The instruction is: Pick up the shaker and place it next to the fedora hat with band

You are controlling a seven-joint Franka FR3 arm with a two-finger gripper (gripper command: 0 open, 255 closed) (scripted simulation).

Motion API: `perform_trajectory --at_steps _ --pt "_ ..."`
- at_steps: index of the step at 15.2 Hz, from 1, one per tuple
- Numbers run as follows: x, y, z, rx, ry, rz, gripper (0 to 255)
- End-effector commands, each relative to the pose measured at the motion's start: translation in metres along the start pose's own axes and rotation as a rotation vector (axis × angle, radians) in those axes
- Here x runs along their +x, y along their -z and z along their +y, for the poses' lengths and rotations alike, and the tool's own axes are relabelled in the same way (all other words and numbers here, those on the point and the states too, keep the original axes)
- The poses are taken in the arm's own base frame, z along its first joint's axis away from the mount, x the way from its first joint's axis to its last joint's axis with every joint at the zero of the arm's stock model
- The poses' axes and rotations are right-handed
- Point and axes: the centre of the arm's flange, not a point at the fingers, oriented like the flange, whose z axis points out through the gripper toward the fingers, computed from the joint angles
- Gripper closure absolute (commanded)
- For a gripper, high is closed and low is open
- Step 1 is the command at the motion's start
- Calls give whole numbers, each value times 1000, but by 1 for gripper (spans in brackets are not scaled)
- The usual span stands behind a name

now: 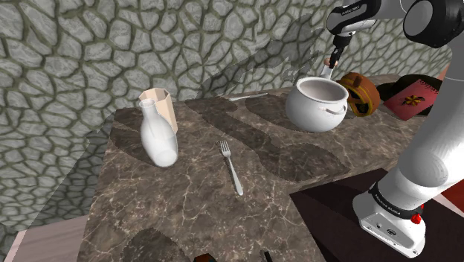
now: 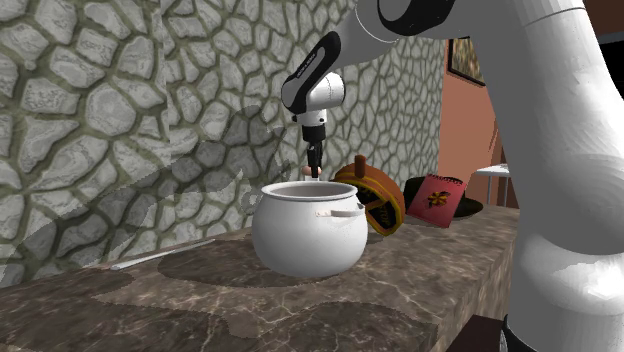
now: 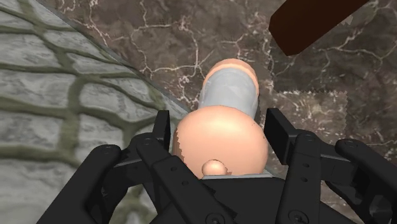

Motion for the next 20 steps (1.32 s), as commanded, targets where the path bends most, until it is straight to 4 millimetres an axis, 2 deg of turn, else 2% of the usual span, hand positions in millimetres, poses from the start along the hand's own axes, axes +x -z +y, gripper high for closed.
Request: perform_trajectory --at_steps 1,5,20 --pt "0 0 0 1 1 0 255" --pt "0 0 0 1 1 0 255" --pt "-3 77 18 1 1 0 255"
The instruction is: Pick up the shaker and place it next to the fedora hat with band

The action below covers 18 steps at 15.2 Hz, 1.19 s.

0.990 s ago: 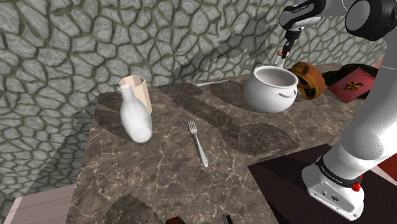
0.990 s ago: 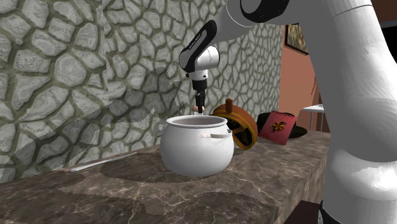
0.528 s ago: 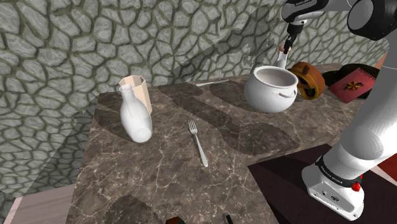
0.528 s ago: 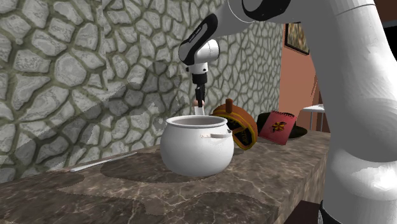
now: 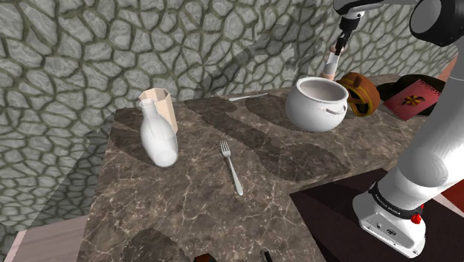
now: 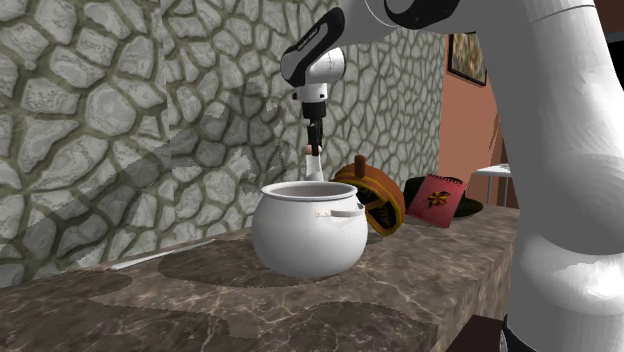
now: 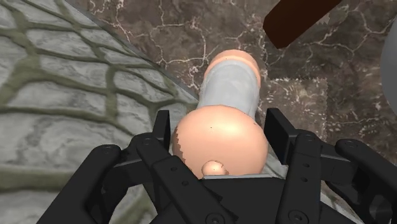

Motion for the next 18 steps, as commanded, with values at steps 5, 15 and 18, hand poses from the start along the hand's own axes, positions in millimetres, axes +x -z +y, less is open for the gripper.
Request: perform_trajectory --at_steps 5,15,18 --pt "0 32 8 0 0 0 255" --pt "-1 84 20 0 0 0 255" --pt "-2 99 24 0 0 0 255"
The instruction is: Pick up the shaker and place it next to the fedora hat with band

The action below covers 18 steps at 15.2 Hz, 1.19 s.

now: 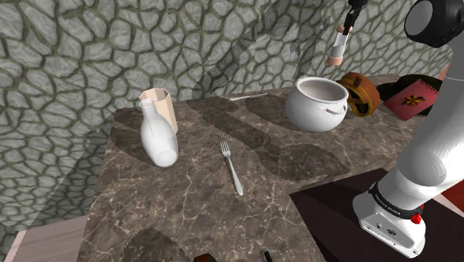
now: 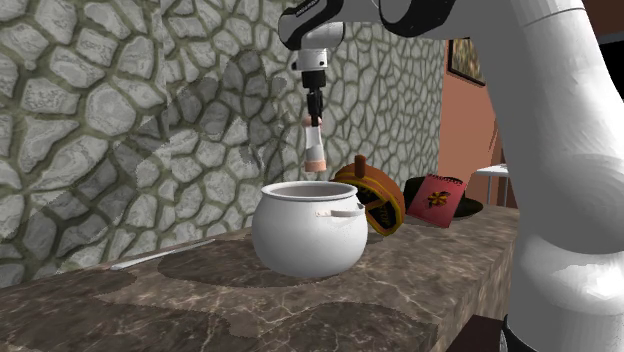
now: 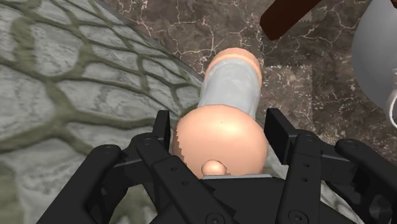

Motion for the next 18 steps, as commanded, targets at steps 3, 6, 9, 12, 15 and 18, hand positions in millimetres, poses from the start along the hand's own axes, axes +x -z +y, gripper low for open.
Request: perform_trajectory --at_steps 3,6,9,12,15,18 --pt "-1 22 5 0 0 0 255" --pt "-40 28 3 0 0 0 255" --pt "-79 33 1 0 0 0 255" --pt "-118 38 -2 0 0 0 255" --pt "-158 44 -4 0 0 0 255" --pt "-197 49 -6 0 0 0 255"
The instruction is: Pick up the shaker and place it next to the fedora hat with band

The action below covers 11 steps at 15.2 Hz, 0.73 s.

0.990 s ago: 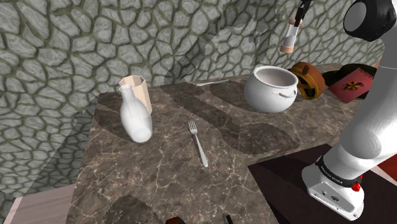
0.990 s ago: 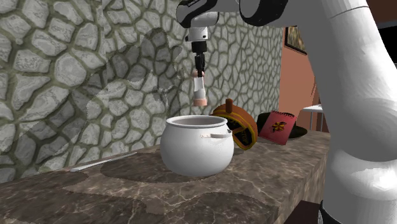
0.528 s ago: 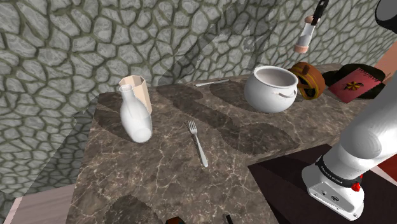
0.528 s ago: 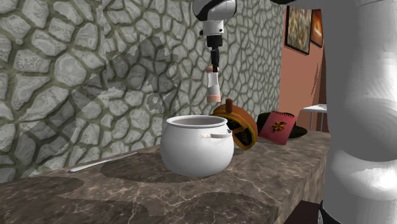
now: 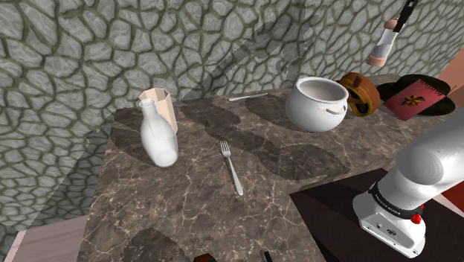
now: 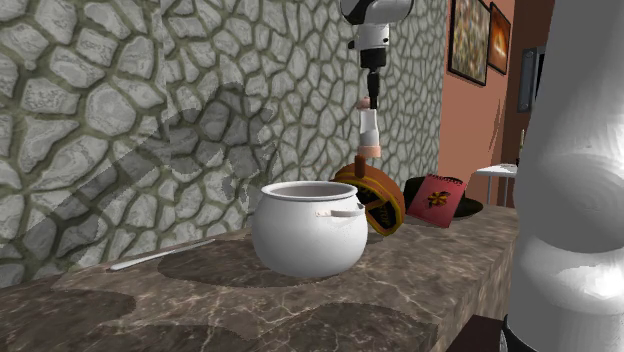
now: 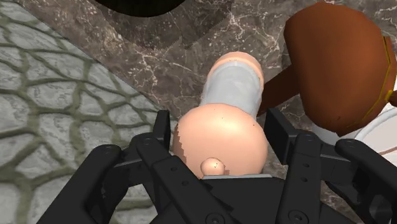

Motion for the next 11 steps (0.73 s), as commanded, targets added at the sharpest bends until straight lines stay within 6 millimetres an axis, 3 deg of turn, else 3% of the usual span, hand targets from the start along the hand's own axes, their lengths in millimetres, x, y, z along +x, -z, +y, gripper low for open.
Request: perform_trajectory --at_steps 1,11 --pt "-26 5 -4 0 1 0 255" --pt "-156 23 -11 0 1 0 255"
